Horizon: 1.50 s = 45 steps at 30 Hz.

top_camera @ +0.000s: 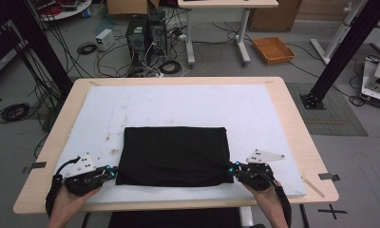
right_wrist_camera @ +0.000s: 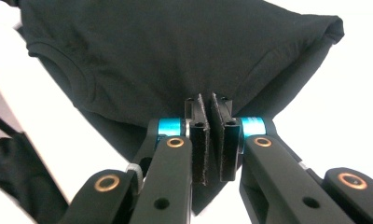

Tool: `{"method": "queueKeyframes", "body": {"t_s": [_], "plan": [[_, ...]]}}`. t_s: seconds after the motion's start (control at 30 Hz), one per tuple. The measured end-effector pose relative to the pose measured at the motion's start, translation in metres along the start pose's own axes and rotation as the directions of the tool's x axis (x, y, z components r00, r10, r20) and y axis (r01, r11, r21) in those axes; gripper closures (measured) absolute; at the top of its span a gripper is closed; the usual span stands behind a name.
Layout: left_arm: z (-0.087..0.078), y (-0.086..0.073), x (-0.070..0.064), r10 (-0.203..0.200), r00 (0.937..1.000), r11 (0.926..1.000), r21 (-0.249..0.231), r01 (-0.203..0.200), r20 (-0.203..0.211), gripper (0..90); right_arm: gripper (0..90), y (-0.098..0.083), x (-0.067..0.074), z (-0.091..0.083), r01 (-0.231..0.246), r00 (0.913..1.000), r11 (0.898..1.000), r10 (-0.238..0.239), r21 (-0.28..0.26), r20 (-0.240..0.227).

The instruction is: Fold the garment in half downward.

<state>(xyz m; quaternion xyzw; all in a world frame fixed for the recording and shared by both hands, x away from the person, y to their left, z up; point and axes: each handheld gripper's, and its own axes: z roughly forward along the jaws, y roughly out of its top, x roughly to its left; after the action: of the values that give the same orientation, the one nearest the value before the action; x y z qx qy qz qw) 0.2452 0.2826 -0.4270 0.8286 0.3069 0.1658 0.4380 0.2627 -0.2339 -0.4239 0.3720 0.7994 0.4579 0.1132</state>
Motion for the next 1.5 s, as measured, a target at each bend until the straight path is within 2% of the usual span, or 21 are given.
{"method": "queueKeyframes", "body": {"t_s": [0.07, 0.2, 0.3, 0.43, 0.5, 0.57, 0.6, 0.63, 0.67, 0.77, 0.83, 0.93, 1.07, 1.13, 1.17, 1.23, 1.3, 1.37, 1.43, 1.5], "plan": [[-0.002, 0.001, -0.002, 0.008, 1.0000, 1.0000, 0.003, -0.008, 0.000, 89.2, 86.8, 0.000, 0.002, -0.004, -0.001, 1.0000, 1.000, 0.001, 0.000, 0.001], [0.002, -0.004, -0.003, 0.010, 0.9996, 0.9984, 0.056, -0.011, 0.025, 89.2, 86.8, -0.007, -0.002, 0.001, -0.019, 0.9998, 0.999, 0.019, 0.041, -0.010], [0.008, -0.012, -0.004, -0.004, 0.9994, 0.9961, 0.088, 0.001, 0.035, 89.2, 86.8, -0.014, -0.002, 0.003, -0.026, 0.9995, 0.998, 0.027, 0.055, -0.018], [0.012, -0.017, -0.003, -0.021, 0.9990, 0.9949, 0.100, 0.016, 0.040, 89.1, 85.9, -0.020, -0.006, 0.008, -0.038, 0.9989, 0.995, 0.040, 0.093, -0.025], [0.009, -0.016, -0.001, -0.025, 0.9990, 0.9951, 0.097, 0.021, 0.039, 88.7, 81.1, -0.019, -0.006, 0.010, -0.030, 0.9991, 0.994, 0.033, 0.105, -0.026], [0.002, -0.012, 0.002, -0.028, 0.9993, 0.9968, 0.075, 0.026, 0.024, 79.0, 65.3, -0.014, -0.005, 0.006, -0.026, 0.9994, 0.997, 0.027, 0.075, -0.023], [-0.001, -0.010, 0.002, -0.034, 0.9994, 0.9983, 0.047, 0.033, 0.010, 74.4, 61.3, -0.011, -0.005, 0.003, -0.029, 0.9996, 0.999, 0.029, 0.040, -0.007], [-0.002, -0.008, 0.002, -0.038, 0.9992, 0.9991, 0.019, 0.038, 0.010, 73.8, 61.2, -0.008, -0.005, -0.001, -0.032, 0.9995, 0.999, 0.032, 0.005, 0.001], [-0.002, -0.005, 0.001, -0.025, 0.9996, 0.9997, 0.002, 0.025, 0.014, 73.8, 61.2, -0.006, -0.005, -0.003, -0.023, 0.9997, 1.000, 0.023, -0.021, 0.008], [0.006, 0.000, -0.005, -0.003, 0.9996, 0.9998, -0.017, 0.003, 0.030, 74.0, 62.5, 0.000, -0.001, 0.003, 0.030, 0.9995, 0.999, -0.030, -0.039, 0.009], [0.016, 0.000, -0.006, 0.011, 0.9991, 0.9999, 0.013, -0.011, 0.042, 74.4, 63.2, 0.001, 0.002, 0.013, 0.055, 0.9985, 0.998, -0.055, -0.018, 0.000], [0.027, -0.003, -0.005, 0.004, 0.9986, 0.9985, 0.054, -0.007, 0.052, 74.9, 63.2, -0.001, 0.003, 0.025, 0.075, 0.9972, 0.997, -0.075, 0.017, 0.009], [0.028, -0.009, 0.000, -0.038, 0.9968, 0.9984, 0.044, 0.035, 0.070, 75.4, 64.0, -0.006, -0.005, 0.033, 0.054, 0.9979, 0.996, -0.056, 0.064, 0.033], [0.025, -0.010, 0.001, -0.032, 0.9971, 0.9985, 0.045, 0.029, 0.069, 75.0, 64.2, -0.008, -0.008, 0.036, 0.049, 0.9973, 0.994, -0.054, 0.094, 0.050], [0.024, -0.009, 0.000, -0.030, 0.9976, 0.9987, 0.044, 0.027, 0.063, 73.5, 64.1, -0.008, -0.008, 0.037, 0.051, 0.9975, 0.995, -0.055, 0.089, 0.045], [0.019, -0.010, 0.000, -0.024, 0.9991, 0.9989, 0.041, 0.022, 0.036, 63.2, 62.9, -0.007, -0.008, 0.037, 0.057, 0.9972, 0.994, -0.061, 0.093, 0.045], [0.013, -0.011, 0.001, -0.048, 0.9987, 0.9988, 0.003, 0.048, 0.016, 53.6, 54.0, -0.006, -0.008, 0.037, 0.059, 0.9970, 0.995, -0.062, 0.078, 0.045], [0.006, -0.013, 0.003, -0.070, 0.9975, 0.9972, -0.027, 0.070, 0.007, 48.0, 40.2, -0.004, -0.009, 0.037, 0.045, 0.9974, 0.997, -0.048, 0.061, 0.054], [0.001, -0.014, 0.003, -0.072, 0.9974, 0.9964, -0.044, 0.072, -0.009, 42.4, 30.8, -0.001, -0.008, 0.038, 0.038, 0.9962, 0.998, -0.042, 0.046, 0.076], [-0.002, -0.014, 0.001, -0.063, 0.9979, 0.9970, -0.046, 0.063, -0.013, 38.2, 25.9, 0.000, -0.007, 0.037, 0.046, 0.9954, 0.998, -0.048, 0.032, 0.083]]}}
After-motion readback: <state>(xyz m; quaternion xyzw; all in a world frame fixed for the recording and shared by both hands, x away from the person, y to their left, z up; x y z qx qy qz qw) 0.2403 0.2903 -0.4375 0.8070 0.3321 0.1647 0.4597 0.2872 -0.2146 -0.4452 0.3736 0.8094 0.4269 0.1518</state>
